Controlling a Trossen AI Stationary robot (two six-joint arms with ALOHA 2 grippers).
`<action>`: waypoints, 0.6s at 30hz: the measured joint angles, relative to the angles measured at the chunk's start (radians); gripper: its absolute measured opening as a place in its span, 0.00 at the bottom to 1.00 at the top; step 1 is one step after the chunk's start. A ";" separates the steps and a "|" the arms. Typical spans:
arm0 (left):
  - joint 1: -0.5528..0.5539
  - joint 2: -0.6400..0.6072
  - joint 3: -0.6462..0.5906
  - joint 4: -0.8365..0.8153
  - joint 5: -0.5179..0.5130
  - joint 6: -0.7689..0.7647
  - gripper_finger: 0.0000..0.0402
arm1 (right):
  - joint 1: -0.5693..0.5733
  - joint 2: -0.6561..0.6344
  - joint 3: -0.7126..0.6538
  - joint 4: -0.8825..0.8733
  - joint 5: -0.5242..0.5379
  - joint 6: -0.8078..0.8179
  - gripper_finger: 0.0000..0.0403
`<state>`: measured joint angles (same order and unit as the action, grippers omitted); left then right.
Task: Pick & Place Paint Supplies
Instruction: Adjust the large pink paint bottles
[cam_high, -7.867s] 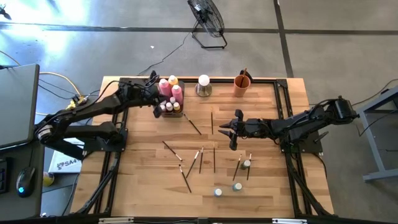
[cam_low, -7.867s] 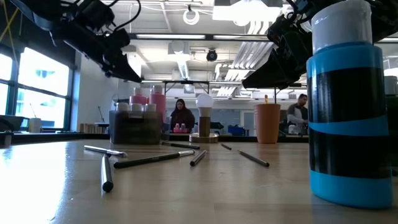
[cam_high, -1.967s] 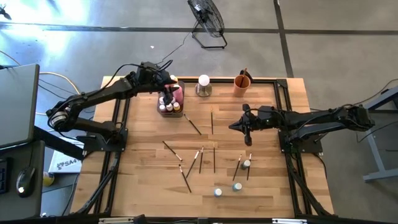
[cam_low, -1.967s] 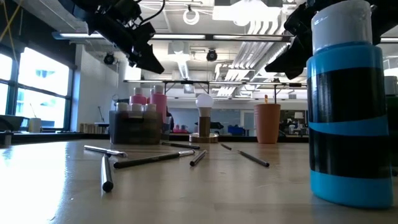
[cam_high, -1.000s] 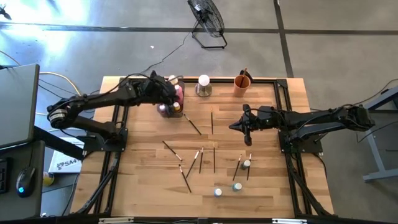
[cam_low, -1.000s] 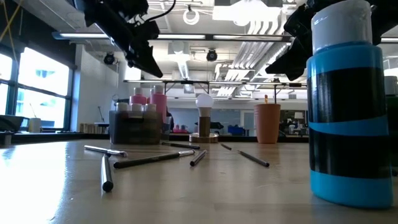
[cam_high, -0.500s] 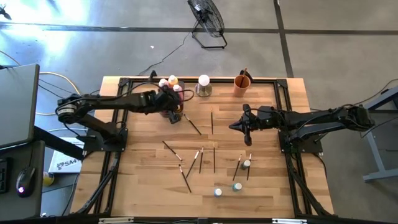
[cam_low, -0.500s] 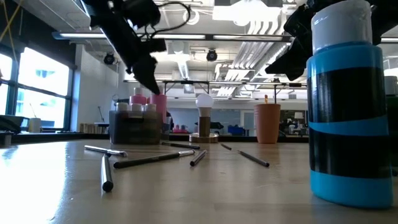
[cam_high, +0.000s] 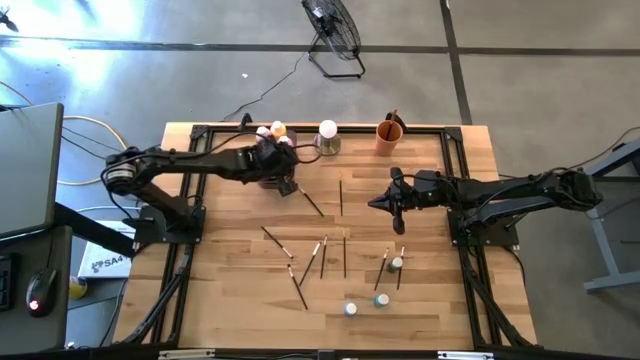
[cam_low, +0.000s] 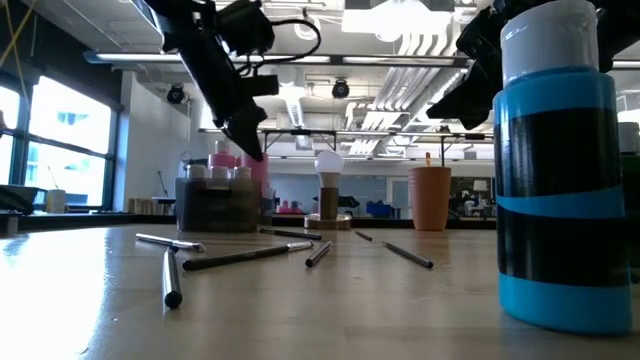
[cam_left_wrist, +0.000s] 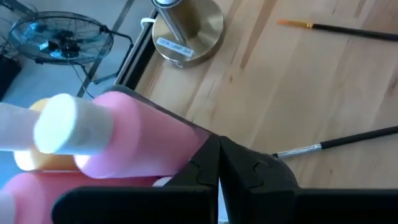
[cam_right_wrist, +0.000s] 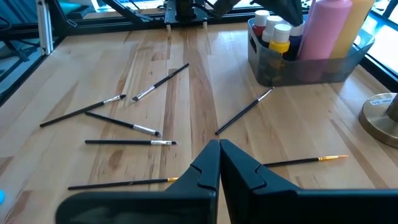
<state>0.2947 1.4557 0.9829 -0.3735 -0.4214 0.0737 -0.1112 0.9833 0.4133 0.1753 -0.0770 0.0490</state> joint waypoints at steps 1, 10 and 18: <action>0.000 0.008 0.000 0.002 0.000 -0.003 0.00 | 0.000 0.000 0.000 0.000 0.000 0.000 0.01; 0.004 0.033 0.000 -0.013 -0.060 -0.024 0.00 | 0.000 0.000 0.000 0.000 0.000 0.000 0.01; 0.089 0.033 0.000 -0.040 -0.021 -0.033 0.00 | 0.000 0.000 0.000 0.000 0.000 0.000 0.01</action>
<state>0.3838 1.4883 0.9829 -0.4139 -0.4427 0.0406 -0.1112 0.9833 0.4133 0.1749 -0.0769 0.0488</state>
